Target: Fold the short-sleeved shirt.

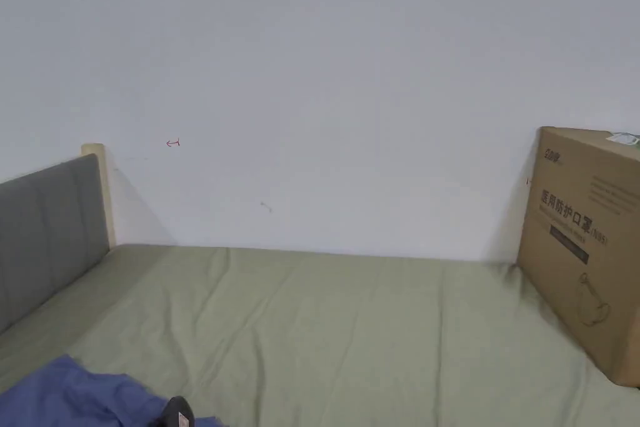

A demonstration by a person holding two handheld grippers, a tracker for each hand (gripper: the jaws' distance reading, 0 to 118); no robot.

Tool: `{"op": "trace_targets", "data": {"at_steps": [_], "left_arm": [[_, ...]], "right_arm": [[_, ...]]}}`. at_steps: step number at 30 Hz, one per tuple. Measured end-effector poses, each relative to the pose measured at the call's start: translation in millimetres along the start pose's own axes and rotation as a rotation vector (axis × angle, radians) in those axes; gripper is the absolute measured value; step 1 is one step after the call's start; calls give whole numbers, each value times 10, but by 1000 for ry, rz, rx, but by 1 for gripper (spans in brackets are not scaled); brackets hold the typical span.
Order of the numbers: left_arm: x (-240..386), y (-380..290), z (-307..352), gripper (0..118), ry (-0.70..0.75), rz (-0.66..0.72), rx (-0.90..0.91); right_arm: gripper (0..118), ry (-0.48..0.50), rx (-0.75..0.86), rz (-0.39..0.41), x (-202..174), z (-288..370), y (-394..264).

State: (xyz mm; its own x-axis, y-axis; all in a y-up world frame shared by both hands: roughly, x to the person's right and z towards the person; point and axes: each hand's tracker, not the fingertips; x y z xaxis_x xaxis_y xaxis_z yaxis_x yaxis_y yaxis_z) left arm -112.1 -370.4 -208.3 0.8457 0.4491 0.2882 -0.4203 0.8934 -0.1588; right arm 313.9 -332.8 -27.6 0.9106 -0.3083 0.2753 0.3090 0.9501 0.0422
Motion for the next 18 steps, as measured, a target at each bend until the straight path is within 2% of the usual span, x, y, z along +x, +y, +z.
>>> {"op": "trace_targets", "data": {"at_steps": [2, 3, 5, 9, 15, 18], "left_arm": [[7, -78, -28, 118, 54, -160, -32], [3, -67, -28, 118, 59, -233, -33], [187, -68, 48, 118, 57, -330, 1], [338, -62, 60, 118, 62, -369, -31], [467, -79, 83, 118, 21, -454, -41], [535, -69, 129, 118, 47, -506, 19]], "right_arm": [[118, 13, 0, 135, -43, 20, -14], [118, 36, 7, 165, -292, 96, 50], [118, 37, 6, 215, -384, 113, 56], [118, 59, -19, 204, -353, 19, 66], [118, 46, 18, 240, -334, 18, 41], [118, 38, 14, 242, -328, 12, 42]]}}
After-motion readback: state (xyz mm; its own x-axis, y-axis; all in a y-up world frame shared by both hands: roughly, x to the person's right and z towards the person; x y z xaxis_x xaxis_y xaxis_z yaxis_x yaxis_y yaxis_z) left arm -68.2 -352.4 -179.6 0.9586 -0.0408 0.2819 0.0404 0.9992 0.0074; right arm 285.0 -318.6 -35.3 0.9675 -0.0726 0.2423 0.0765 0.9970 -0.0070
